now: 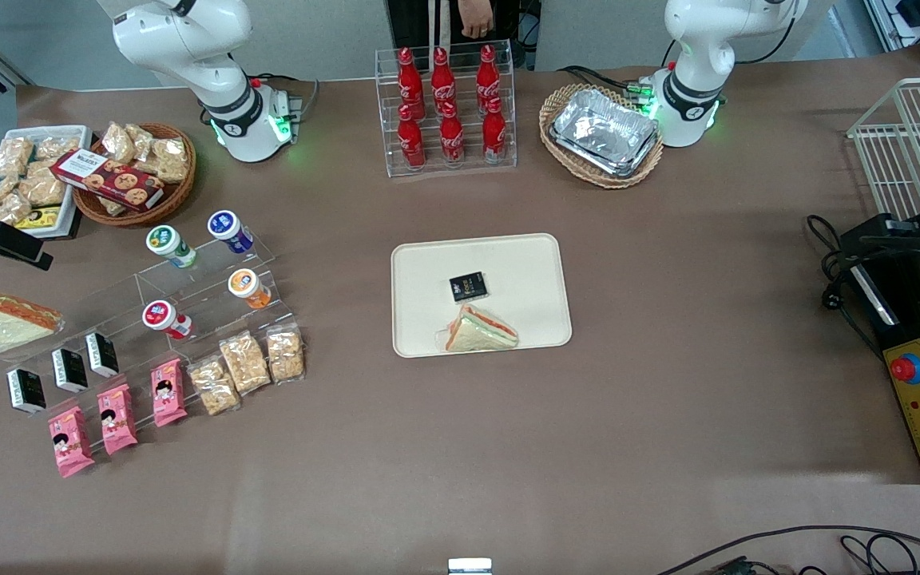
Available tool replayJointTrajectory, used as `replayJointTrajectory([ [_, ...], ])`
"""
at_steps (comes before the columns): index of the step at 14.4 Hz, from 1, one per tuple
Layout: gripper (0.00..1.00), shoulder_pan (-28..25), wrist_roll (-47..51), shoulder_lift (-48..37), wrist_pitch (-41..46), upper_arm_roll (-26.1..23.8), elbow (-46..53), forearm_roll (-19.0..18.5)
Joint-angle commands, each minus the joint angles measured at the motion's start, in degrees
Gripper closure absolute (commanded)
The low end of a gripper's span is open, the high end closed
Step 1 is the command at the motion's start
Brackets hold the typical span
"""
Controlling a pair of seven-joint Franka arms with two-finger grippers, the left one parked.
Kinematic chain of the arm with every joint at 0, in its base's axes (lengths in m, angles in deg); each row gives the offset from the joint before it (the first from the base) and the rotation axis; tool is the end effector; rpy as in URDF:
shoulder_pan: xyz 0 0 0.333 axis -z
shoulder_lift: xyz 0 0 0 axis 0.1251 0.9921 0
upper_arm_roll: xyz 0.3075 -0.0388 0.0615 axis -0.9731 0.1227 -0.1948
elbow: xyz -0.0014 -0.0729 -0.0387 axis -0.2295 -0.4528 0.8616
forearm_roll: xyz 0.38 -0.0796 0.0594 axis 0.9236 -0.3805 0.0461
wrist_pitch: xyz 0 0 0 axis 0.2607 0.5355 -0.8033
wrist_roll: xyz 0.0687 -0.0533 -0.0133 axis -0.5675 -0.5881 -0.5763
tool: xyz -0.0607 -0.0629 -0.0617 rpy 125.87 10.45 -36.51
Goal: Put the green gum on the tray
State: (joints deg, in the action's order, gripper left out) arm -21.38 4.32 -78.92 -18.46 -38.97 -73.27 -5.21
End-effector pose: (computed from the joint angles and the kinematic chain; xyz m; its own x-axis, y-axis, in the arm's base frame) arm 0.5468 -0.0782 0.6198 0.9834 -0.1804 -0.0199 -0.1807 -0.9834 -0.0152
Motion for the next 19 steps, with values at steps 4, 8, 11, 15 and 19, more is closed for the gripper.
replayJointTrajectory([
  [4,0.0,-0.3,-0.2,0.2,-0.8,-0.2,-0.3,-0.7],
  [8,0.0,-2.1,-6.0,0.1,0.1,-0.4,-0.6,-1.8],
  [11,0.0,-1.8,-7.0,-1.8,2.5,-0.2,-1.5,-1.6],
  [15,0.0,-2.3,-6.9,-9.2,0.4,-1.0,-10.2,-2.2],
  [19,0.0,-2.1,-5.1,-19.0,-3.4,-5.2,-22.7,-6.1],
])
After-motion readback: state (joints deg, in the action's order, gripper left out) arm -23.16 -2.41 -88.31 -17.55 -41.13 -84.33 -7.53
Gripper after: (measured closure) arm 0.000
